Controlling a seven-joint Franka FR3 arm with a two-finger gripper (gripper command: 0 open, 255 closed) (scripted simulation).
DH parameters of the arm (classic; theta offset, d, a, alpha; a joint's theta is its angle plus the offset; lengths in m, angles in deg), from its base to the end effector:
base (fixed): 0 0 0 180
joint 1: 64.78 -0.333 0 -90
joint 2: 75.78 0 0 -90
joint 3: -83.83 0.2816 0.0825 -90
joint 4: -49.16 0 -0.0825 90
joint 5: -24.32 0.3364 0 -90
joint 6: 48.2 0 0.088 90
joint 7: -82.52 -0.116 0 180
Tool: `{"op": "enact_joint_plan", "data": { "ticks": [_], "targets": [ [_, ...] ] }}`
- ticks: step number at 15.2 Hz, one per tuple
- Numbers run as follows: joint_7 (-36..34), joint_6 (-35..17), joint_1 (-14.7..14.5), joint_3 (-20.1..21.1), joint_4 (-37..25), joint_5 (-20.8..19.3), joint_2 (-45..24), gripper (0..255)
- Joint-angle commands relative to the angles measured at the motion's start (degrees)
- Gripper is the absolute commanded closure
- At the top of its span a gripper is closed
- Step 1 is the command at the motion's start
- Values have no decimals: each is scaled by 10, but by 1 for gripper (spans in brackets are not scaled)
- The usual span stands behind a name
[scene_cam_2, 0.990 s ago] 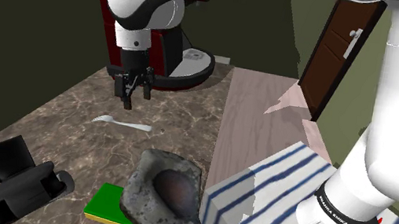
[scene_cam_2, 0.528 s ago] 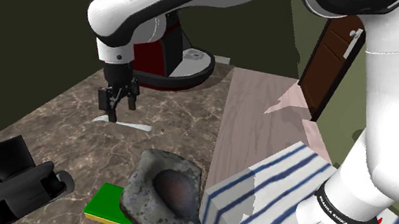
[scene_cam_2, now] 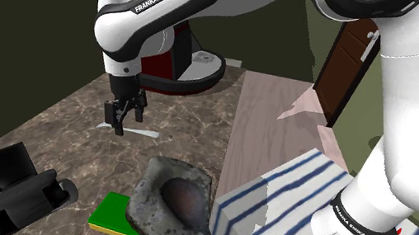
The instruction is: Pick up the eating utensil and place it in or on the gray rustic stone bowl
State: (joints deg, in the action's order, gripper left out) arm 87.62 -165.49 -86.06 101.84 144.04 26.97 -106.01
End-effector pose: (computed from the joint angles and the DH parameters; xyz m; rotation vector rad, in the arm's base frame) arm 0.4806 0.3727 0.2960 -2.7845 -1.0476 0.2478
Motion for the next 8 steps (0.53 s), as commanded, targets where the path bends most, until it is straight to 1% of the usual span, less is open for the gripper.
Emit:
{"op": "enact_joint_plan", "data": {
  "ticks": [1, 3, 4, 8],
  "targets": [
    [0, 0, 0, 0, 0, 0, 0, 0],
    [0, 0, 0, 0, 0, 0, 0, 0],
    [0, 0, 0, 0, 0, 0, 0, 255],
    [0, 0, 0, 0, 0, 0, 0, 255]
  ]
}}
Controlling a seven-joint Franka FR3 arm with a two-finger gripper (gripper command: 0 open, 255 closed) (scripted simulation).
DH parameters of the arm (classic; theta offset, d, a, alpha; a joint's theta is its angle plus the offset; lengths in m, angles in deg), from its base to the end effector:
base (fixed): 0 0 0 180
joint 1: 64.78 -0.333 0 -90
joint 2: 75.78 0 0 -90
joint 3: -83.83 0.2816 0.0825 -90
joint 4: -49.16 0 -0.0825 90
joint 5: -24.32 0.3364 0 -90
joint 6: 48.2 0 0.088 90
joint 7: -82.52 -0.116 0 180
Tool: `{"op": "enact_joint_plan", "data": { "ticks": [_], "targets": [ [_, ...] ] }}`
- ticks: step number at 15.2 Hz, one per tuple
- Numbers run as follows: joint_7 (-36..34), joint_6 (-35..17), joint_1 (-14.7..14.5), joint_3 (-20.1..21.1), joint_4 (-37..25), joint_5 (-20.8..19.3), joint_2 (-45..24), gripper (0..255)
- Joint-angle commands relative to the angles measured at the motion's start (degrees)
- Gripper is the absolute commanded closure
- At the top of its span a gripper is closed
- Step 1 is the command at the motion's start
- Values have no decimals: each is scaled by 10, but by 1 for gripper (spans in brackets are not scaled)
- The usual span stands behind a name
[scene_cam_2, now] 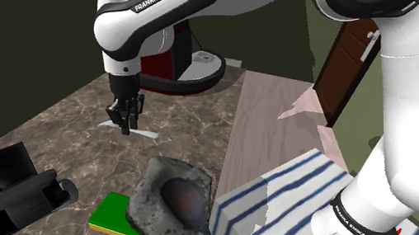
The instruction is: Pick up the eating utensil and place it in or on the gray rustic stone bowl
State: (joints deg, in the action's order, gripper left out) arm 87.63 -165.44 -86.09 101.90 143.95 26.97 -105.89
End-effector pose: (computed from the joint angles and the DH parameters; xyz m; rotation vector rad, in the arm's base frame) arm 0.4804 0.3735 0.2978 -2.7832 -1.0500 0.2438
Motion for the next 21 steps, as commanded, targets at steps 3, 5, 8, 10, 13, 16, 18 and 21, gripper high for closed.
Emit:
{"op": "enact_joint_plan", "data": {
  "ticks": [3, 5, 8, 10, 13, 16, 18, 21],
  "targets": [
    [0, -1, 1, -1, 1, 0, -1, 255],
    [0, -1, 0, -1, 1, 0, -1, 255],
    [-1, 17, 2, 1, -6, 2, 10, 255],
    [-2, 29, 2, 2, -12, 4, 16, 255],
    [-4, 48, 3, 3, -22, 5, 26, 255],
    [-6, 67, 4, 5, -33, 7, 34, 255],
    [-7, 80, 4, 5, -41, 8, 40, 255],
    [-9, 100, 5, 7, -54, 10, 47, 255]
  ]
}}
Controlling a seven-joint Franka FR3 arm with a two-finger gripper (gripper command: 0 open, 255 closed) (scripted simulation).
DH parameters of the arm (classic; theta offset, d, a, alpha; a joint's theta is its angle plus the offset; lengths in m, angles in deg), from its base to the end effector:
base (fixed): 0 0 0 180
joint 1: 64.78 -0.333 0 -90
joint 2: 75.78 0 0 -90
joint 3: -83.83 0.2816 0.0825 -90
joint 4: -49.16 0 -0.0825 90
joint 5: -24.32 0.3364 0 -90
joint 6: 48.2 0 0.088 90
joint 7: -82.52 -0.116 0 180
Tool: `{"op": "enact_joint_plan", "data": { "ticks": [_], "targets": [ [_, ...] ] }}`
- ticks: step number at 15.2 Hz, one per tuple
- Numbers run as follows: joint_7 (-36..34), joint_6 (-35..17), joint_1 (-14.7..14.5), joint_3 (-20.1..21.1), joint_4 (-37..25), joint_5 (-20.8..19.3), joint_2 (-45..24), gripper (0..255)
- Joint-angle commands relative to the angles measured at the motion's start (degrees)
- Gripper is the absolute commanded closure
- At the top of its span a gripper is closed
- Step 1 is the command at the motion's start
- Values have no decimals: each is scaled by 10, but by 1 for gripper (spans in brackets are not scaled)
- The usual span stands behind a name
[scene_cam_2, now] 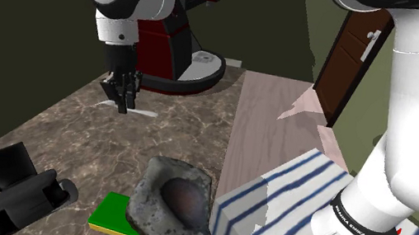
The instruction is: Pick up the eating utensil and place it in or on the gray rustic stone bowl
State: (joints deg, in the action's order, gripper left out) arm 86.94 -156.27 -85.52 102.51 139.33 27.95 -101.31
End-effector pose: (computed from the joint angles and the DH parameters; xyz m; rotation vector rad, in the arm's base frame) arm 0.4791 0.3712 0.3664 -2.7843 -1.0480 0.2475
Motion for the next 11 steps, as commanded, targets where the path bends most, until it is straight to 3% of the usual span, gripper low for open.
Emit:
{"op": "enact_joint_plan", "data": {
  "ticks": [1, 11],
  "targets": [
    [-3, 15, -1, 1, -12, 0, 3, 255],
    [-11, 84, -1, 3, -68, 3, 17, 255]
  ]
}}
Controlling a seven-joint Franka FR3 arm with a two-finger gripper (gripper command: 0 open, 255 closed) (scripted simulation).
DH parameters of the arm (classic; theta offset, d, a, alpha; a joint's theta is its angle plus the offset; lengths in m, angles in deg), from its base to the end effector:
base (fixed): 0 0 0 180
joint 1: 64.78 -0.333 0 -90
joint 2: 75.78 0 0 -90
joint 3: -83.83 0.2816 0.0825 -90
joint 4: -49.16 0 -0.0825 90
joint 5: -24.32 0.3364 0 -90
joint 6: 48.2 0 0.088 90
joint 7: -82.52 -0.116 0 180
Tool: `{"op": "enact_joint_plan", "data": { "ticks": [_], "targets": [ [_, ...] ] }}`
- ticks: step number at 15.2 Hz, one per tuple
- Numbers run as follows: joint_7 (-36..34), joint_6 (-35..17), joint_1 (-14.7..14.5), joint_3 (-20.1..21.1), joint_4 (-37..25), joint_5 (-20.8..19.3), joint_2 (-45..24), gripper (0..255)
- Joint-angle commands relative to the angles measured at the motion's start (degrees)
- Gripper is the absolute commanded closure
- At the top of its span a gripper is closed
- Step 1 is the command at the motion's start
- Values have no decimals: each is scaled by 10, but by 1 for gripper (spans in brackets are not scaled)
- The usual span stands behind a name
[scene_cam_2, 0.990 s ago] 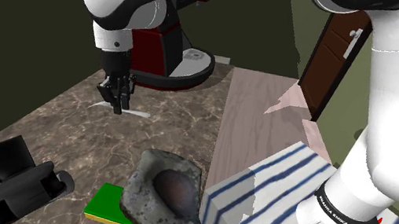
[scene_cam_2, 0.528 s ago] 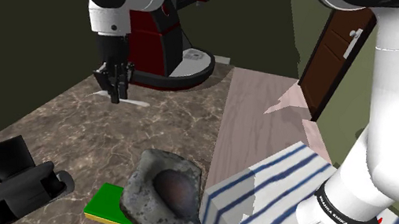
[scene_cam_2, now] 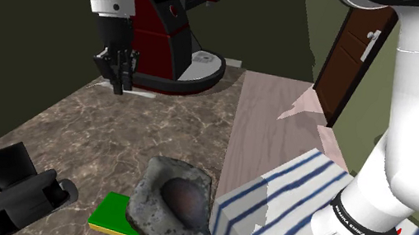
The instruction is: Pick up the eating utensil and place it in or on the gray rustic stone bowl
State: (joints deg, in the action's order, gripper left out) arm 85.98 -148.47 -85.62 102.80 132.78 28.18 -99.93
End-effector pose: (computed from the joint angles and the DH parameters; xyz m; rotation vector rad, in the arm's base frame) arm 0.4793 0.3718 0.4184 -2.7845 -1.0477 0.2476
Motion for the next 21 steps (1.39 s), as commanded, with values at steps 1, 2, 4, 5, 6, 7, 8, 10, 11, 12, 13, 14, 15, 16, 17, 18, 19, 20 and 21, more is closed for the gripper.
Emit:
{"op": "enact_joint_plan", "data": {
  "ticks": [1, 2, 4, 5, 6, 7, 8, 10, 11, 12, 13, 14, 15, 16, 17, 18, 19, 20, 21],
  "targets": [
    [-2, 14, 0, 1, -10, 1, 4, 255],
    [-3, 21, 0, 1, -16, 1, 5, 255],
    [-5, 36, -1, 1, -31, 1, 6, 255],
    [-6, 43, -1, 2, -38, 1, 6, 255],
    [-6, 47, -1, 2, -42, 1, 6, 255],
    [-8, 33, 1, 5, -4, 8, 31, 255],
    [-9, 21, 2, 8, 31, 15, 55, 255],
    [-11, -1, 4, 14, 95, 30, 100, 255],
    [-12, -11, 4, 17, 125, 38, 122, 255],
    [-13, -20, 4, 20, 154, 45, 143, 255],
    [-14, -28, 3, 23, 181, 53, 164, 255],
    [-15, -35, 2, 26, 207, 61, 185, 255],
    [-16, -42, 0, 29, 232, 70, 205, 255],
    [-18, -48, -2, 31, 256, 78, 225, 255],
    [-19, -53, -4, 34, 279, 87, 244, 255],
    [-20, -58, -7, 37, 301, 95, 264, 255],
    [-22, -62, -10, 40, 323, 104, 283, 255],
    [-24, -66, -14, 43, 344, 113, 302, 255],
    [-26, -69, -18, 46, 364, 122, 321, 255]
  ]
}}
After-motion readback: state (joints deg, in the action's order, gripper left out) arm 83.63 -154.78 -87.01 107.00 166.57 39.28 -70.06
